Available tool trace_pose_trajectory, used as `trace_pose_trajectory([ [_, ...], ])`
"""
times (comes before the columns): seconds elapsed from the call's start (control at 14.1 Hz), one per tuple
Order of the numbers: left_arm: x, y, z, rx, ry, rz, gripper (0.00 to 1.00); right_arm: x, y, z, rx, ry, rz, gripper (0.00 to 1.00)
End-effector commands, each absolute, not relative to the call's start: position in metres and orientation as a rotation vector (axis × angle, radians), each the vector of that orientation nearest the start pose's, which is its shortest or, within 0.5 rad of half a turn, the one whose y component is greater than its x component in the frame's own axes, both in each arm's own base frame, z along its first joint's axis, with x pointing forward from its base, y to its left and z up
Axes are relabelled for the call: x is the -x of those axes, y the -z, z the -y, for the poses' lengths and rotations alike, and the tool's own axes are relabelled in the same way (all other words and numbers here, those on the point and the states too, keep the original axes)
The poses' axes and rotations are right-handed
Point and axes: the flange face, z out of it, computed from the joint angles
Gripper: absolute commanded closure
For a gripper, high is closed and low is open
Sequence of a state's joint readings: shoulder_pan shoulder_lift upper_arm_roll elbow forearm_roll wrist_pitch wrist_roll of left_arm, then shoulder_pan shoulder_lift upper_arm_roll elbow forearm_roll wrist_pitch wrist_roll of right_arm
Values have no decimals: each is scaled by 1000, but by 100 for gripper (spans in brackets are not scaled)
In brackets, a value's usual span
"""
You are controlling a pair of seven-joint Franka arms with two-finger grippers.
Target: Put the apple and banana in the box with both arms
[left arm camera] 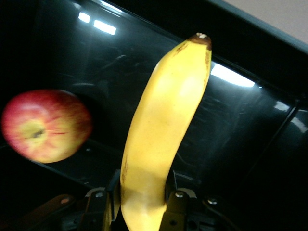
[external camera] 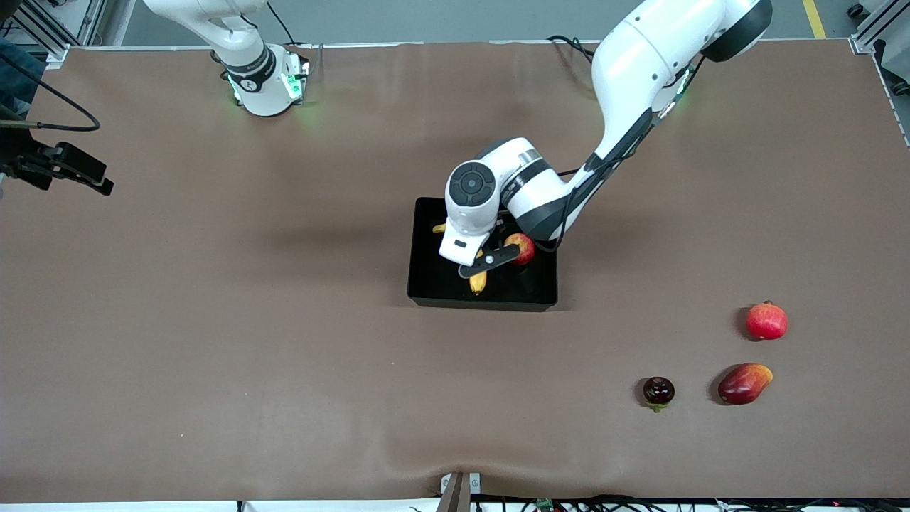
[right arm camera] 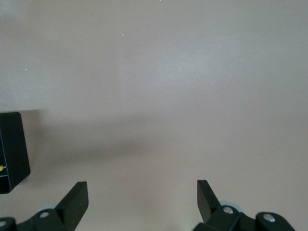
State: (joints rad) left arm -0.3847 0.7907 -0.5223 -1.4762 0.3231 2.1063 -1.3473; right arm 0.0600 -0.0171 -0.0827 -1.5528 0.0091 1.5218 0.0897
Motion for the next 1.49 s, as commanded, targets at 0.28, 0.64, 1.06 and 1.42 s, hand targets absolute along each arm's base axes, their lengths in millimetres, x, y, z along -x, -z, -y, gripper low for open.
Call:
trace_pose_trajectory([
  [0.28, -534, -252, 504, 3127, -93, 718, 0, -545, -641, 8, 3134, -17, -154, 0],
  [0.64, -597, -352, 436, 3077, 100, 866, 0, -545, -642, 8, 3134, -15, -151, 0],
  [1.06, -636, -513, 222, 3043, 6, 614, 0, -545, -641, 7, 3134, -17, -151, 0],
  [1.42, -620, -588, 115, 3040, 16, 324, 0, -545, -641, 8, 3134, -17, -151, 0],
])
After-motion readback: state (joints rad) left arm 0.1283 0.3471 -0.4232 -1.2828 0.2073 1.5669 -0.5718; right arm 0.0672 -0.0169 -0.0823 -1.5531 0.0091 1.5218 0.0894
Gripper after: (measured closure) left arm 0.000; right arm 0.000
